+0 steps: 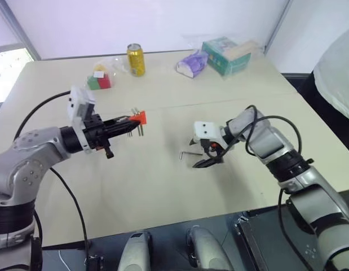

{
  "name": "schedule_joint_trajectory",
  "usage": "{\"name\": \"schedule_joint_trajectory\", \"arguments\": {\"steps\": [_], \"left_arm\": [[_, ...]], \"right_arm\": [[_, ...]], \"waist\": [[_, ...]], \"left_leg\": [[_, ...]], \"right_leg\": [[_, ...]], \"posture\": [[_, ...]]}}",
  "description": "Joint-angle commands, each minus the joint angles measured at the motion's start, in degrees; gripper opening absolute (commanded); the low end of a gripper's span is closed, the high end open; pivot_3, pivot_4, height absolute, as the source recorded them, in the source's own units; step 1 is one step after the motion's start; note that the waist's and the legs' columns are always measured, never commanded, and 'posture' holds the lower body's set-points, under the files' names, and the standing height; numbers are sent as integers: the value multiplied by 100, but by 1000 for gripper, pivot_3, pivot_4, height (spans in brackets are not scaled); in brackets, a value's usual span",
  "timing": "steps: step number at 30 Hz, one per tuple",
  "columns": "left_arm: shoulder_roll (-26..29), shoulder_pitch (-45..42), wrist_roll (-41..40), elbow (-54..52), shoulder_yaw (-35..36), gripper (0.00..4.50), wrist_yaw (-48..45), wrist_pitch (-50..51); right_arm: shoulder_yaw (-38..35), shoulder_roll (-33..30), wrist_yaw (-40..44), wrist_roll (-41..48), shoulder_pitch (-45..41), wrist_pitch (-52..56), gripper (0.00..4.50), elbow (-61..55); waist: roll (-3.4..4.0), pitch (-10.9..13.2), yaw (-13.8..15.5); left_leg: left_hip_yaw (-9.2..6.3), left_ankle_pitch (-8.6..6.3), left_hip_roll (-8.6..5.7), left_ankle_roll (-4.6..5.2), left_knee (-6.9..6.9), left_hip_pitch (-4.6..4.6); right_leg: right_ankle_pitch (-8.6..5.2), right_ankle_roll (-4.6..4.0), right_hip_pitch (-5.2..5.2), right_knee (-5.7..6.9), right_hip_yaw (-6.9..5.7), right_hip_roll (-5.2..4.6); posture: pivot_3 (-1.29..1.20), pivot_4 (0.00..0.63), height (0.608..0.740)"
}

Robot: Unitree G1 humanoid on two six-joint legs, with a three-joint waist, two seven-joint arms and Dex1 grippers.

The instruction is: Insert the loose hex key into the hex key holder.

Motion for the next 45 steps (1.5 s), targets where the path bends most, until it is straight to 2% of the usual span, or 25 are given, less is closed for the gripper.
{"name": "schedule_joint_trajectory", "arguments": {"steps": [1, 13, 17, 23, 27, 30, 32, 39, 42, 45], "left_arm": [[0, 59, -148, -282, 232, 0, 108, -48], [25, 135, -276, -402, 280, 0, 332, -50], [22, 117, -268, -400, 250, 0, 353, -73], [34, 53, -228, -348, 192, 0, 325, -97], [45, 55, -204, -323, 191, 0, 299, -112], [6, 59, -185, -309, 192, 0, 327, -136], [-25, 60, -161, -302, 179, 0, 352, -159], [-218, -154, 37, -106, 59, 0, 466, -312], [-359, -366, 180, 88, -71, 0, 494, -437], [-453, -515, 311, 255, -165, 0, 476, -520]], "right_arm": [[-29, 270, -262, -111, -237, -32, 4444, 377], [81, 443, -538, -639, -561, -1331, 4444, 1835], [53, 520, -733, -751, -640, -1575, 3235, 2163], [39, 623, -801, -811, -614, -1646, 63, 2290], [-69, 627, -916, -792, -500, -1583, 63, 2113], [-551, 789, -1636, -593, -375, -1768, 63, 1878], [-1003, 968, -2326, -407, -274, -2342, 63, 1723], [-2179, 1530, -4329, -64, -118, -3231, 63, 604], [-2763, 1876, -5263, 194, -259, -3101, 63, -20], [-3166, 2268, -5689, 770, -347, -2399, 63, -526]], "waist": [[0, 0, 8], [-1, 0, 47], [-2, -1, 49], [-3, -2, 42], [-3, -3, 46], [-3, -3, 44], [-3, -2, 43], [0, 0, 40], [0, 0, 46], [0, -1, 47]], "left_leg": [[0, 0, 0, 0, 0, 0], [-1, 0, -5, -1, 3, 1], [-2, 0, -6, -1, 6, 2], [-2, 1, -5, -1, 6, 9], [-3, 1, -5, -1, 6, 10], [-3, 1, -5, -1, 6, 10], [-2, 1, -5, -1, 5, 9], [-2, 1, -4, -2, -7, -2], [-3, 1, -4, -2, -7, -3], [-3, 1, -5, -3, -5, -4]], "right_leg": [[0, 0, 0, 1, 0, 0], [1, 0, 4, 1, -1, -3], [1, 0, 9, 0, -1, -4], [1, 0, 16, 0, -1, -3], [1, 0, 17, 0, -1, -3], [0, 0, 17, 0, -1, -4], [0, 0, 16, 1, 0, -4], [1, 1, -2, 0, 1, -3], [1, 1, -2, 0, 1, -4], [1, 2, -2, 0, 1, -7]], "posture": [[0, 150, 740], [0, 150, 740], [0, 150, 740], [0, 150, 740], [0, 150, 740], [0, 150, 740], [0, 150, 740], [0, 150, 740], [0, 150, 740], [0, 150, 740]]}}
